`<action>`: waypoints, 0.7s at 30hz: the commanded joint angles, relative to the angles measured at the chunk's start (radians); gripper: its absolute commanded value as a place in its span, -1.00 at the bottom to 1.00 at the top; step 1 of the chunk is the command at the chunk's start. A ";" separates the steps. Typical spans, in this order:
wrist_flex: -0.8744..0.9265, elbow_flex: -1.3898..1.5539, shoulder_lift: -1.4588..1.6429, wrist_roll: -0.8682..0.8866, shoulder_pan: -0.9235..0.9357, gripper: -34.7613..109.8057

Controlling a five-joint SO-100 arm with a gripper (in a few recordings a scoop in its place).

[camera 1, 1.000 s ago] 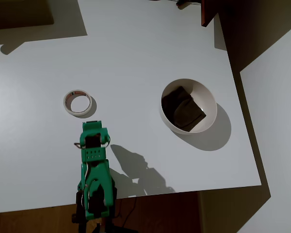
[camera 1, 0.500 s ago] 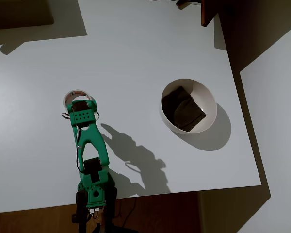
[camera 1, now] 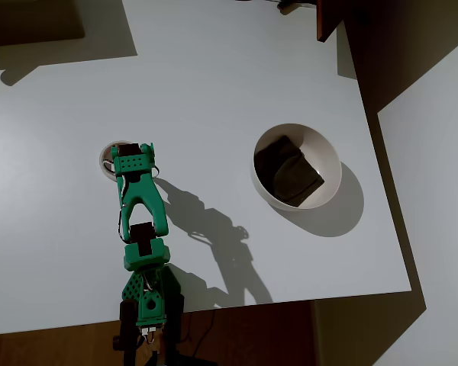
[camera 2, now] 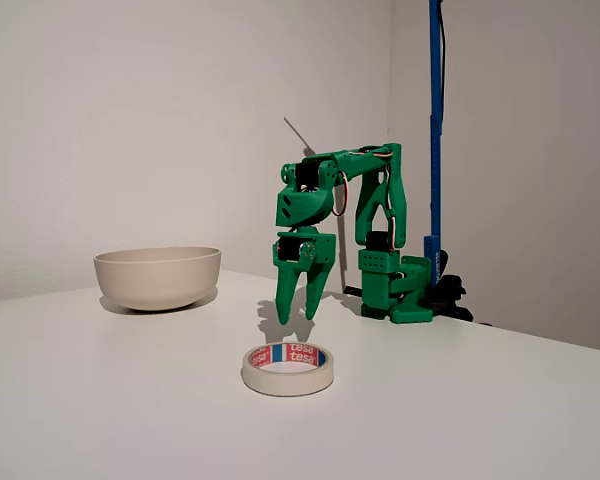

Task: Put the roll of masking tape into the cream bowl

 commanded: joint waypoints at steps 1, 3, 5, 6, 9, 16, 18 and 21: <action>0.017 -0.101 -0.009 0.023 -0.009 -0.25; 0.018 -0.112 -0.023 0.026 -0.012 -0.25; 0.014 -0.112 -0.034 0.026 -0.017 -0.25; 0.009 -0.112 -0.041 0.026 -0.017 -0.25; -0.003 -0.112 -0.069 0.028 -0.021 -0.25; -0.023 -0.112 -0.129 0.037 -0.055 -0.26; -0.031 -0.112 -0.143 0.041 -0.067 -0.26; -0.038 -0.112 -0.173 0.046 -0.089 -0.27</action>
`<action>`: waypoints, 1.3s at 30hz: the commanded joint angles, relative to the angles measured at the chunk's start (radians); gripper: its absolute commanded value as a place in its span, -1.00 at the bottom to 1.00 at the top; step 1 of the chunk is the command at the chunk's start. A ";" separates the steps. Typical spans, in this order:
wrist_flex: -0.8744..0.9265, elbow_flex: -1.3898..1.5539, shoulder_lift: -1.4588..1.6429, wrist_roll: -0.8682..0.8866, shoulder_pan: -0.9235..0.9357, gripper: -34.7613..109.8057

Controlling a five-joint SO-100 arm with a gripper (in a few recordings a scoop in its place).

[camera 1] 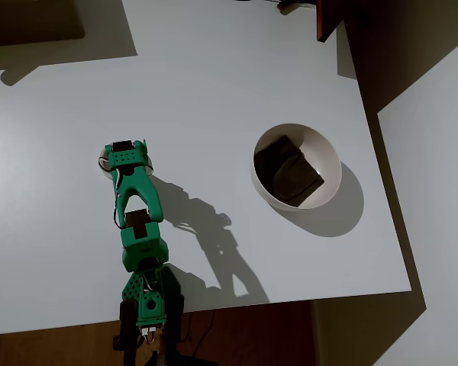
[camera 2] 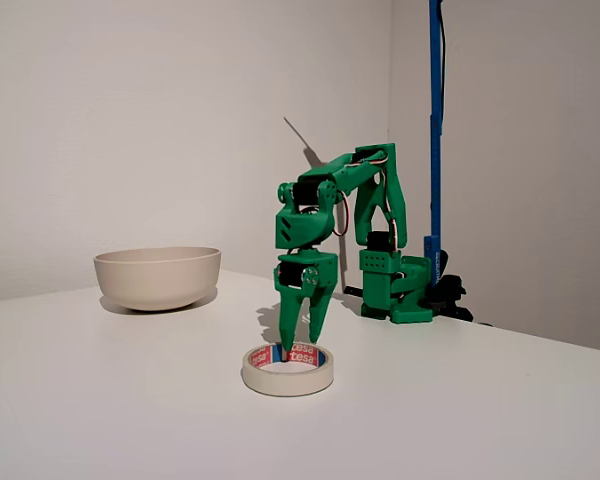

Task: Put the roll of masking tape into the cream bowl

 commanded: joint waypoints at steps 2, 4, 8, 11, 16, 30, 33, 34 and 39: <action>-0.008 -0.052 -0.014 0.015 -0.040 -0.28; -0.018 -0.052 -0.037 0.012 -0.048 -0.31; -0.043 -0.052 -0.061 0.011 -0.049 -0.32; -0.054 -0.052 -0.069 0.011 -0.051 -0.34; -0.066 -0.052 -0.078 0.006 -0.052 -0.54; -0.006 -0.069 0.169 0.031 -0.052 -0.63; 0.054 -0.071 0.330 0.043 -0.048 -0.63; 0.072 -0.071 0.383 0.048 -0.046 -0.63; 0.166 -0.071 0.653 0.075 -0.041 -0.63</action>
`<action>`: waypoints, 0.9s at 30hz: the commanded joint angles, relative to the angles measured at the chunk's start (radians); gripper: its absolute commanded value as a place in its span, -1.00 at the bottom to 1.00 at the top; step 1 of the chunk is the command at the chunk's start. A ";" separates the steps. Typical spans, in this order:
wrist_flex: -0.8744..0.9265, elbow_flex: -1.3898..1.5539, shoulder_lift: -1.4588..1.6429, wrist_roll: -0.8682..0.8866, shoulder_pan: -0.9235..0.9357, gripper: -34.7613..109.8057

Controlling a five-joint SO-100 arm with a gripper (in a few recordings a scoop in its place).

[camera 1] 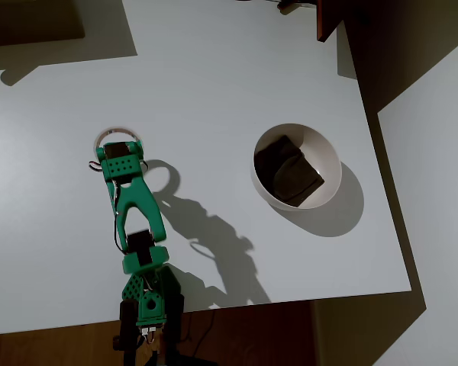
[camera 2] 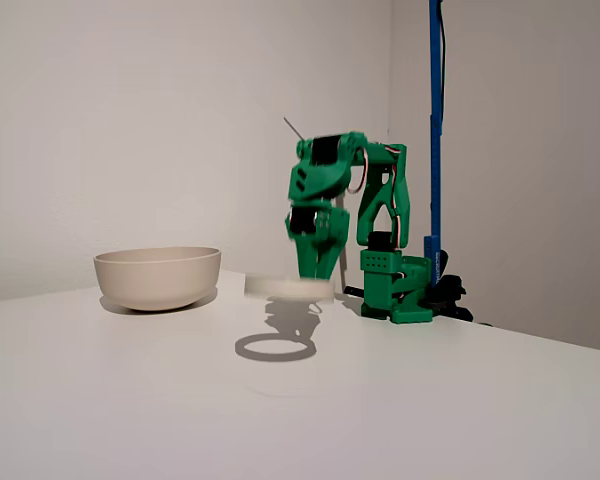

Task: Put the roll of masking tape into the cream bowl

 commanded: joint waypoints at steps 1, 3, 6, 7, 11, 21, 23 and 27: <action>0.083 -0.052 0.345 0.032 -0.003 -0.63; 0.129 -0.052 0.456 0.043 0.017 -0.63; 0.190 -0.052 0.617 0.052 0.071 -0.63; 0.212 -0.057 0.664 0.046 0.097 -0.63; 0.305 -0.132 0.764 0.011 0.264 -0.63; 0.290 -0.359 0.637 -0.080 0.781 -0.63; 0.252 -0.407 0.569 -0.080 0.870 -0.63; 0.198 -0.551 0.367 -0.078 0.994 -0.63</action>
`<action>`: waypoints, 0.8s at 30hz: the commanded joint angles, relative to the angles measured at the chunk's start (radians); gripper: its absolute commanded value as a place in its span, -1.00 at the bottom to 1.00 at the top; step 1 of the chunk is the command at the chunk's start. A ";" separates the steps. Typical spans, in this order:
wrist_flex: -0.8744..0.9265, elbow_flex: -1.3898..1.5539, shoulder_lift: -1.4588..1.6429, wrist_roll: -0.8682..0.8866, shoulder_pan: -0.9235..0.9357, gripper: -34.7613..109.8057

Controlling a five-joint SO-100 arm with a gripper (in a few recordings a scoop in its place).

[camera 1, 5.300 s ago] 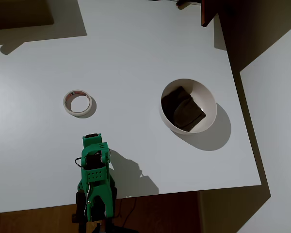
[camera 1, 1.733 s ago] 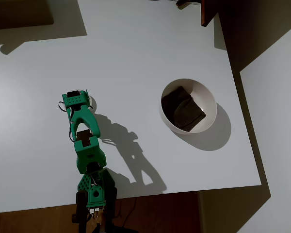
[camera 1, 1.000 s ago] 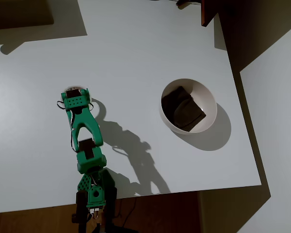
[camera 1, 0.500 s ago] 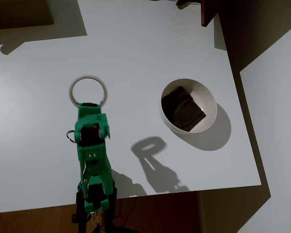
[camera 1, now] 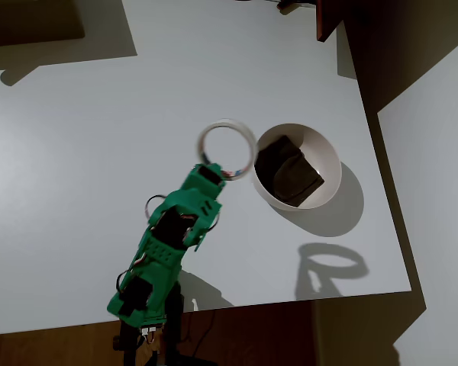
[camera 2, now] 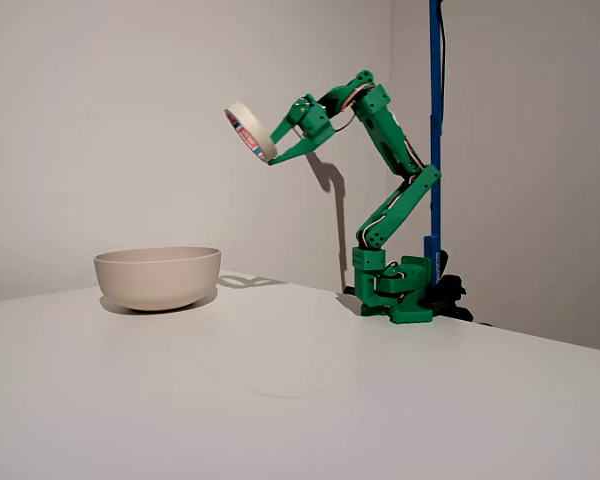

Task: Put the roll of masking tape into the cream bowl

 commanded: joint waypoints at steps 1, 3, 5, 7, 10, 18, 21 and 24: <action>-0.048 -0.219 -0.204 0.003 0.141 -0.63; -0.048 -0.337 -0.331 0.008 0.183 -0.63; -0.041 -0.448 -0.449 0.009 0.212 -0.63; -0.055 -0.522 -0.540 0.008 0.232 -0.63; -0.098 -0.586 -0.643 0.003 0.252 -0.63; -0.163 -0.834 -0.962 -0.009 0.319 -0.63; -0.209 -0.850 -1.040 -0.028 0.334 -0.63; -0.221 -0.879 -1.132 -0.040 0.339 -0.63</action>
